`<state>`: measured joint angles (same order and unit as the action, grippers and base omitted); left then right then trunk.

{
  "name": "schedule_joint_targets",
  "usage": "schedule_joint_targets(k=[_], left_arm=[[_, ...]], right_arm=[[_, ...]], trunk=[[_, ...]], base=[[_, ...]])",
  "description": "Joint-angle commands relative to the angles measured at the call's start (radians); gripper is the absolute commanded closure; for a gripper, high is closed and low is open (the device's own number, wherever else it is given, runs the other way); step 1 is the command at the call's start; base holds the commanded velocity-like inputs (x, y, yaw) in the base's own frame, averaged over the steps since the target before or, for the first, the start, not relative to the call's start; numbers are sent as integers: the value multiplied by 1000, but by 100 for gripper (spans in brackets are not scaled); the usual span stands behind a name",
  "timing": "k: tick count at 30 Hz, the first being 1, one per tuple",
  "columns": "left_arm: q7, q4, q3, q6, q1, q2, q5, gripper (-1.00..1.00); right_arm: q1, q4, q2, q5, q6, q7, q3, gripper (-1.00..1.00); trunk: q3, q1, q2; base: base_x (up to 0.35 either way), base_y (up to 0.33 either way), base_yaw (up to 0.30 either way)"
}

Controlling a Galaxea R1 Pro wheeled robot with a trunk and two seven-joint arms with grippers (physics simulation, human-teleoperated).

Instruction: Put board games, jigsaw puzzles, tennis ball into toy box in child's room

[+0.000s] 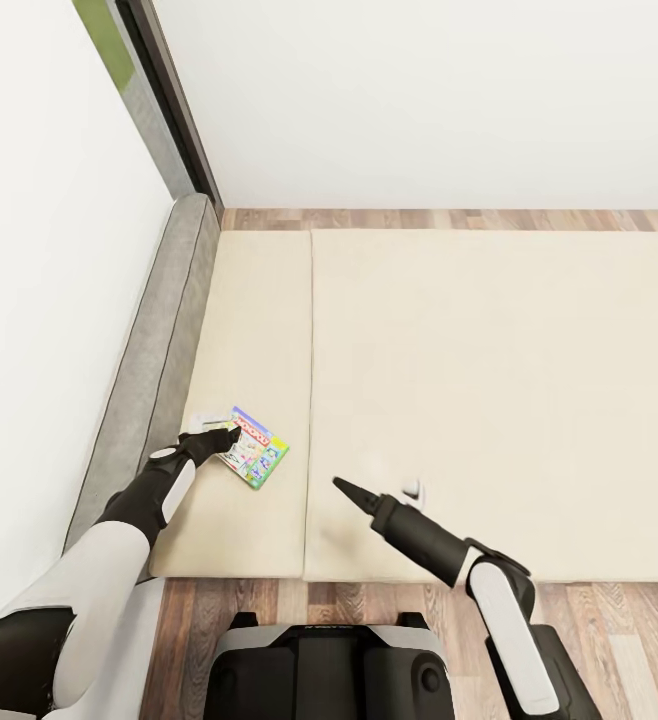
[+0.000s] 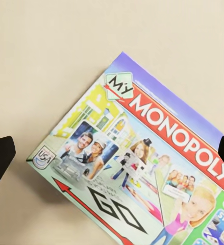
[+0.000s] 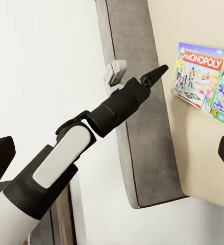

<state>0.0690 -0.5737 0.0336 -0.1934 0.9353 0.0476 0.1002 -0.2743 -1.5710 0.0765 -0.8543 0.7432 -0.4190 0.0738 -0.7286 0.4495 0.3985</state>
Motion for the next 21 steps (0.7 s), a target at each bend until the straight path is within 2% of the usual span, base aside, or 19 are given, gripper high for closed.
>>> schedule_joint_targets(k=[1,3,4,9,13,21], left_arm=[[5,-2,3,-8,0,0,10,-100],[5,-2,3,-8,0,0,10,-100],[5,-2,3,-8,0,0,10,-100],[5,-2,3,-8,0,0,10,-100],[5,-2,3,-8,0,0,10,-100],[5,-2,3,-8,0,0,10,-100]], right_arm=[[-4,-6,1,-2,11,5,-4,-100],[-15,-17,2,-5,22,16,-10,-100],[-27,-25,3,-6,104,79,-14,-100],[-114,-26,12,-12,169,188,-26,-100],[-163,-26,17,-21,191,230,-30,-100],[-222,-25,18,-73,203,252,-46,-100]], trunk=[[-1,1,1],[-1,1,1],[-1,1,1],[-1,1,1],[-1,1,1],[-1,1,1]], base=[[0,0,0],[0,0,0],[0,0,0],[0,0,0],[0,0,0],[0,0,0]])
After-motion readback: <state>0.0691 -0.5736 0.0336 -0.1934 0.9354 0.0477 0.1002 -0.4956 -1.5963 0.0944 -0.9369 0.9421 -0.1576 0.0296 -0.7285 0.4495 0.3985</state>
